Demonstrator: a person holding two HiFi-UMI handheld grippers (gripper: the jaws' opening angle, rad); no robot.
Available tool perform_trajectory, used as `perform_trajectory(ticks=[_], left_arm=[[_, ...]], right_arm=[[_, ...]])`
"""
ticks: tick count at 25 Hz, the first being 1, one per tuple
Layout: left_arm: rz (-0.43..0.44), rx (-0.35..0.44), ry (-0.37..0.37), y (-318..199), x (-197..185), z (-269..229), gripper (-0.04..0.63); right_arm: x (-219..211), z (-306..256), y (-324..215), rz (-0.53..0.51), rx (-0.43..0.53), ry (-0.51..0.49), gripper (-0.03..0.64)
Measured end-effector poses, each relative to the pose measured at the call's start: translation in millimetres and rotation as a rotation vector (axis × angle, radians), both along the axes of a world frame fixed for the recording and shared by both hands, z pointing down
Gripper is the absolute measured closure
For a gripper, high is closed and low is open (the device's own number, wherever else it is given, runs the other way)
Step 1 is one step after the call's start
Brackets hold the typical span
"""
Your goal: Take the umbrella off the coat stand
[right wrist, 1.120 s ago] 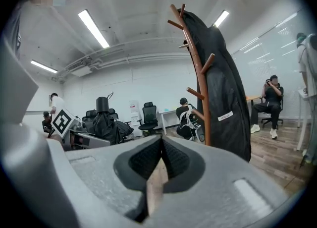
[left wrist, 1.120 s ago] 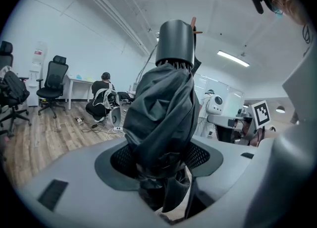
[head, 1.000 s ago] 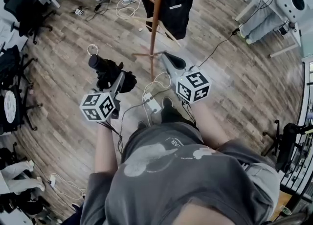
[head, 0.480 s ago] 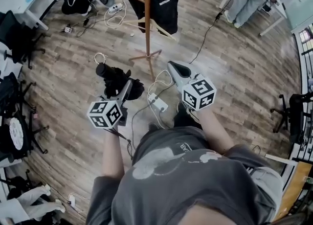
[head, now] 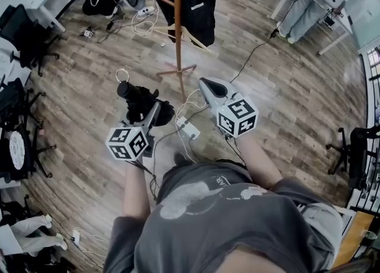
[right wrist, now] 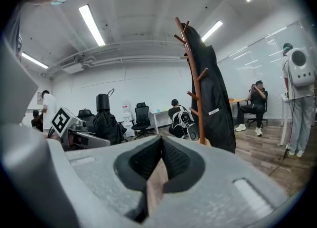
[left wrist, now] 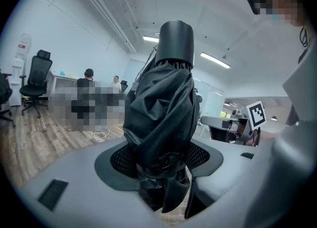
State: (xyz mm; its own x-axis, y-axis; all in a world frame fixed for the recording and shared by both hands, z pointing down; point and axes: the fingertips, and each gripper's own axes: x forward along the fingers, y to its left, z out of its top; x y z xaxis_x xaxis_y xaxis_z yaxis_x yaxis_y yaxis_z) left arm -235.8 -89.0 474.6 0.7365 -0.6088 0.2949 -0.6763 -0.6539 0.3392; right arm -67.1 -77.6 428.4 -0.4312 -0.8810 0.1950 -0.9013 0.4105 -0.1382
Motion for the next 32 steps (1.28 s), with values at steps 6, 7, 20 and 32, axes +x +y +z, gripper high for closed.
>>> perform_trajectory(ticks=[6,7,20,32], left_arm=[[-0.041,0.004,0.006,33,38,-10,0.325],[-0.045,0.012,0.004,38,45,-13,0.325],[-0.137,0.048,-0.027,103,101,-31,0.325],[-0.212,0.025,-0.023,163,128,-19,0.325]], right_arm=[[44,-8,29,-0.033,0.001,-0.002,0.619],[51,-10,33,-0.038,0.006,-0.007,0.619],[100,-20,78,-0.147,0.026,-0.029,0.620],[127,-7,126,-0.217,0.002,-0.030,0.620]])
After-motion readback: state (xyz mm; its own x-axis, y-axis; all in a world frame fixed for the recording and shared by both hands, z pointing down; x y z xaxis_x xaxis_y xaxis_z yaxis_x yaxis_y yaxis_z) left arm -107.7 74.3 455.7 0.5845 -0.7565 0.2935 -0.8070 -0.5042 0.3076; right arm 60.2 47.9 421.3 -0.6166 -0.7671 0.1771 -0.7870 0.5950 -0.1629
